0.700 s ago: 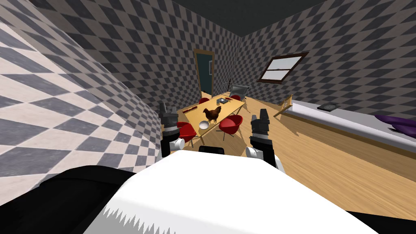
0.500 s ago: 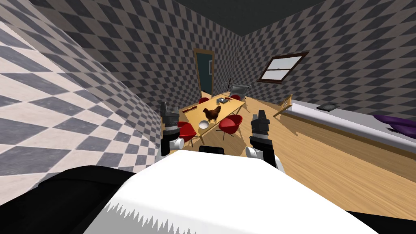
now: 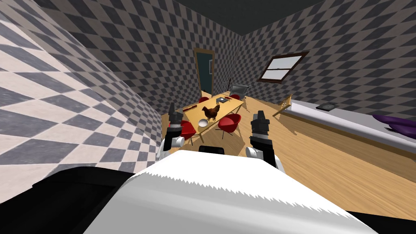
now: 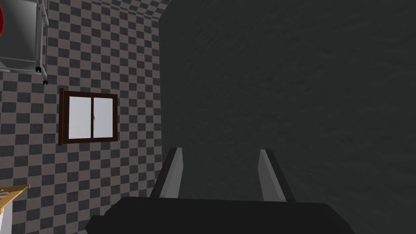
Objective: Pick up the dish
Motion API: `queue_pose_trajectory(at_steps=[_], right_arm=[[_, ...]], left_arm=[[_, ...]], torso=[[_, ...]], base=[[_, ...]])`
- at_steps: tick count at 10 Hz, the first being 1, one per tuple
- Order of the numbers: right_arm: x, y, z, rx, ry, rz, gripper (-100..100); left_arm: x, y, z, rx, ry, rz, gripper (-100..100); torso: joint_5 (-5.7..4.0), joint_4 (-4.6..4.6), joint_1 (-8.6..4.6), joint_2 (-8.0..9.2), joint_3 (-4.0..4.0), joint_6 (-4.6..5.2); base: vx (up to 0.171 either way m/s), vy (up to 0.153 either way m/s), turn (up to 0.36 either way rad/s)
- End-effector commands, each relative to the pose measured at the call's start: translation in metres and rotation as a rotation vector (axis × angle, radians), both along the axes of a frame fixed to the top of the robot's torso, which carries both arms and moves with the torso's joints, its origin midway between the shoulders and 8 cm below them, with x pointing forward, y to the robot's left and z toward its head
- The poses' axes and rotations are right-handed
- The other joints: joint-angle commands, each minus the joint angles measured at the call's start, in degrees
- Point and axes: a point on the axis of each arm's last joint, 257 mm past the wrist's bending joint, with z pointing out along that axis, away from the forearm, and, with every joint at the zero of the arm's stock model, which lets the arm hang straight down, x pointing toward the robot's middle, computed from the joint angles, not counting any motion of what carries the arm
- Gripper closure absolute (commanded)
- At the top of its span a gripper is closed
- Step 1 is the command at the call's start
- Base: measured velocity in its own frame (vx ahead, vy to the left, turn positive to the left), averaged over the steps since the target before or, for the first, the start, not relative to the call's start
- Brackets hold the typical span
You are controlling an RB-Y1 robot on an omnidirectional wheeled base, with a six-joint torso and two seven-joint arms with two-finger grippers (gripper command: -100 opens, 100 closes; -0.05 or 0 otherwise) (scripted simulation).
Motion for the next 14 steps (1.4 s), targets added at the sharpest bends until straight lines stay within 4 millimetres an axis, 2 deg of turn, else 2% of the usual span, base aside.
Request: queue_pose_trajectory(at_steps=[1,2,3,5,8,9,10,13,14], right_arm=[[0.0,0.0,0.0,0.0,0.0,0.0,0],[0.0,0.0,0.0,0.0,0.0,0.0,0],[0.0,0.0,0.0,0.0,0.0,0.0,0],[0.0,0.0,0.0,0.0,0.0,0.0,0],[0.0,0.0,0.0,0.0,0.0,0.0,0],[0.0,0.0,0.0,0.0,0.0,0.0,0],[0.0,0.0,0.0,0.0,0.0,0.0,0],[0.0,0.0,0.0,0.0,0.0,0.0,0],[0.0,0.0,0.0,0.0,0.0,0.0,0]], left_arm=[[0.013,-0.001,-0.01,0.018,0.045,0.0,-100],[0.023,-0.001,-0.018,0.034,0.073,0.002,-100],[0.024,-0.001,-0.02,0.033,0.084,0.003,-100],[0.046,0.001,-0.04,0.061,0.158,0.014,-100],[0.059,0.003,-0.054,0.072,0.21,0.024,-100],[0.07,0.004,-0.065,0.083,0.25,0.033,-100],[0.07,0.005,-0.066,0.083,0.255,0.034,-100],[0.092,0.01,-0.091,0.1,0.344,0.055,-100],[0.093,0.01,-0.093,0.099,0.351,0.057,-100]], torso=[[0.0,0.0,0.0,0.0,0.0,0.0],[0.02,-0.01,0.07,0.0,-0.01,0.0],[0.03,0.0,0.1,0.03,0.01,0.0],[0.03,0.0,0.12,0.02,0.0,0.0],[0.04,-0.01,0.17,-0.01,-0.01,0.0],[0.04,-0.01,0.16,-0.05,-0.03,0.0],[0.04,-0.01,0.14,-0.05,-0.03,-0.01],[0.03,0.0,0.14,-0.02,-0.01,-0.01],[0.04,0.0,0.14,0.0,0.0,-0.01]], base=[[-0.063,-0.018,0.024],[-0.081,-0.016,0.036],[-0.064,-0.012,0.01],[-0.089,-0.016,0.034],[-0.062,-0.002,0.022],[-0.057,-0.004,0.033],[-0.057,-0.006,0.016],[-0.069,-0.003,0.027],[-0.056,-0.008,0.013]])
